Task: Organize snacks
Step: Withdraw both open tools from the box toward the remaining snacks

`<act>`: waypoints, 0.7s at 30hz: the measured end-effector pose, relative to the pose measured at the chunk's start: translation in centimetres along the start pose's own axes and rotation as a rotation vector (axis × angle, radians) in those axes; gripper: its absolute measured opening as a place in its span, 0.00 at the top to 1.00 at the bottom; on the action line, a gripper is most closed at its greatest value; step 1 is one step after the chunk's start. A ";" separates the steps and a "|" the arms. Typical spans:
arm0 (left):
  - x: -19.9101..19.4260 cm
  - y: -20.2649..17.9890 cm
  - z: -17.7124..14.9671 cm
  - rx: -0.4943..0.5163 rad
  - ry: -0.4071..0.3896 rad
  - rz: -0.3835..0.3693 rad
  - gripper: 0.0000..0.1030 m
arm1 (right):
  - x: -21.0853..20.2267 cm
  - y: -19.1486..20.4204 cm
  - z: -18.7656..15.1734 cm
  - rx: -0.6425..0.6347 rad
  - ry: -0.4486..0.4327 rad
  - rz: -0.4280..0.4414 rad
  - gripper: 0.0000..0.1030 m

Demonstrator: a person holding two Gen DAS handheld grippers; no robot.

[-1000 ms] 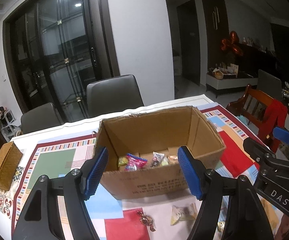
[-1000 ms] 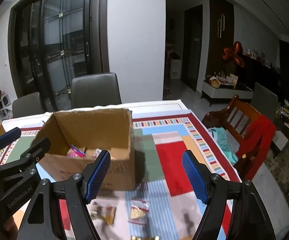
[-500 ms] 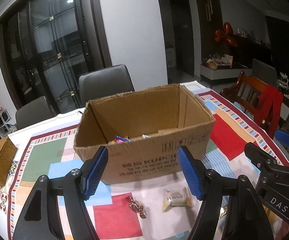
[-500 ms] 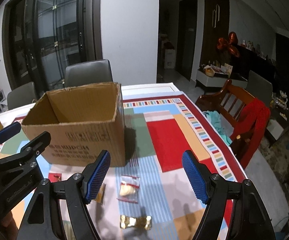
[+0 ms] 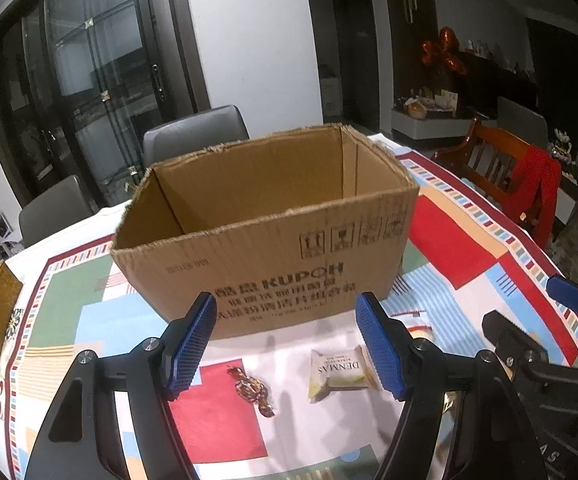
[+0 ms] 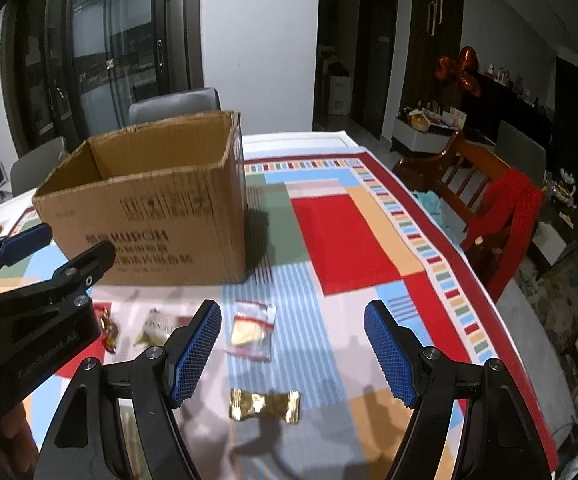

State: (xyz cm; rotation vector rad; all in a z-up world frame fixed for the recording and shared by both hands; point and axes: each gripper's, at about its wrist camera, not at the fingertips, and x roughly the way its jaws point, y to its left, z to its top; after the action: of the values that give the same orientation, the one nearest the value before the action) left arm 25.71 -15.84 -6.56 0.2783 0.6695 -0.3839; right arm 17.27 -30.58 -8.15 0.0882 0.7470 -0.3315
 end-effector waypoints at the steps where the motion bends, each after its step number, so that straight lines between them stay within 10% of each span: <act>1: 0.1 0.0 -0.1 0.001 0.004 -0.003 0.31 | 0.1 0.0 -0.2 0.000 0.005 0.001 0.27; 21: 3.2 -1.4 -3.0 0.017 0.091 -0.046 0.31 | 2.9 0.8 -3.8 -0.006 0.123 0.020 0.27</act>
State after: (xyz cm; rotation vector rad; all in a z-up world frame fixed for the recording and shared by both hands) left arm 25.75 -16.83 -11.09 0.2980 0.7629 -0.4230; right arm 17.03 -29.81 -12.98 0.1114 0.8682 -0.3072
